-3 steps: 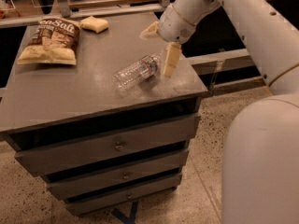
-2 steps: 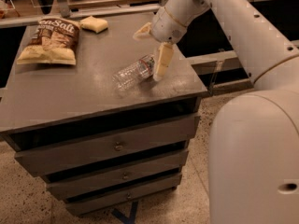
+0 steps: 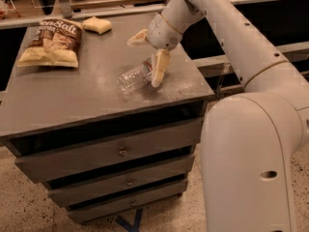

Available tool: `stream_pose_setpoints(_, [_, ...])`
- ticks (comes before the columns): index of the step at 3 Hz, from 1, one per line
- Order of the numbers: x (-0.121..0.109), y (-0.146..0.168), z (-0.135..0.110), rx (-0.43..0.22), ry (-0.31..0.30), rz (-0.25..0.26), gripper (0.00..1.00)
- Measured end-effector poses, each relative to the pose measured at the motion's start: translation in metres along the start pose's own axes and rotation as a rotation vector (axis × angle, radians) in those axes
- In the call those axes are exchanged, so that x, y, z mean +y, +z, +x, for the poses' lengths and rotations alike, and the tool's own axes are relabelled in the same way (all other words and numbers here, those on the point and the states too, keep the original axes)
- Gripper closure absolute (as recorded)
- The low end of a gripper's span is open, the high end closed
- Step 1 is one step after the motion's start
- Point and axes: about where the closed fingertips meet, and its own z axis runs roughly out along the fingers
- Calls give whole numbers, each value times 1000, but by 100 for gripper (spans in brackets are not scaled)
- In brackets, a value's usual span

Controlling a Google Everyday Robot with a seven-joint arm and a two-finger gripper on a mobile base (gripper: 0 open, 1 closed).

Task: Move water bottle near brown chip bag

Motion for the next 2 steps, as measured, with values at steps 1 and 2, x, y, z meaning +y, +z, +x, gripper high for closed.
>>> stream_pose_setpoints(1, [1, 7, -2, -59, -50, -14, 0])
stream_pose_setpoints(2, [4, 14, -4, -91, -92, -35, 18])
